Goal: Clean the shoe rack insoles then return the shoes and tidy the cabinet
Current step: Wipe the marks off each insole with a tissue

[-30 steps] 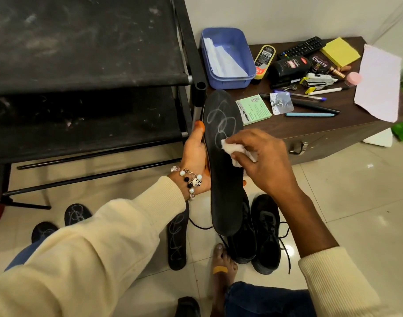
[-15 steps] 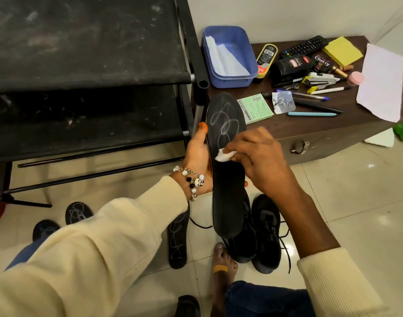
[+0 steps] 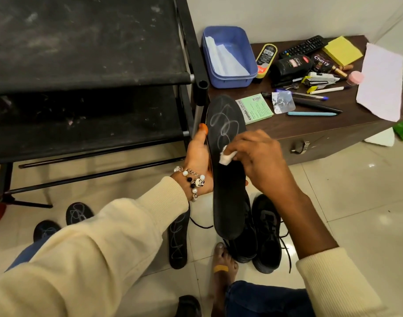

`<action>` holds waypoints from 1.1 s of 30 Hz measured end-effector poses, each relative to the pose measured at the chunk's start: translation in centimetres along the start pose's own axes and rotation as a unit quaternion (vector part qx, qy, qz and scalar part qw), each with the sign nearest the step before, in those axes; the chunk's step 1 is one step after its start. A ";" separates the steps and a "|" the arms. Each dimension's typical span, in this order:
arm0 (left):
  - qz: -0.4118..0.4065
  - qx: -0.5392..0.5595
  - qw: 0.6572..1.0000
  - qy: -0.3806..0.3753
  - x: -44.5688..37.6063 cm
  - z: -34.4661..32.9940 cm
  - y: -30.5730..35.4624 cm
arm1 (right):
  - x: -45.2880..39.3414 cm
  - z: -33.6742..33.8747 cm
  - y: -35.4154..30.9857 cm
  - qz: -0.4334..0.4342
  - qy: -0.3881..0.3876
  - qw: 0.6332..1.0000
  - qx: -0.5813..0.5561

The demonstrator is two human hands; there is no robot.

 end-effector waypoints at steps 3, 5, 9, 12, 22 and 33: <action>-0.001 -0.026 1.000 -0.011 0.2 -0.1 -0.3 | 0.2 0.4 1.6 -0.049 -0.001 0.998 0.040; -0.005 -0.026 1.000 0.005 0.2 -0.1 -0.4 | 0.2 0.2 1.2 -0.065 0.012 0.997 0.033; -0.031 0.002 0.998 0.054 -0.2 0.1 -0.1 | 0.1 -0.8 -1.0 -0.015 0.010 1.000 -0.023; -0.054 -0.002 0.996 0.069 0.0 0.2 0.1 | 0.3 -0.8 -1.5 0.011 -0.011 0.997 -0.075; -0.043 -0.022 0.998 0.045 0.2 -0.2 0.2 | 0.3 -0.6 0.3 -0.040 0.023 0.997 -0.059; -0.043 0.009 0.998 0.054 0.0 -0.2 0.3 | 0.3 -0.9 -0.7 -0.043 0.020 0.998 -0.032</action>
Point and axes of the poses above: each hand's wrist, its own x-axis away from the middle knuckle, its own z-axis out of the back of the hand, y = z × x, the point moved 2 cm from there along -x, towards the middle knuckle, and after that the axes turned 12 degrees about y, right-handed, at the moved point
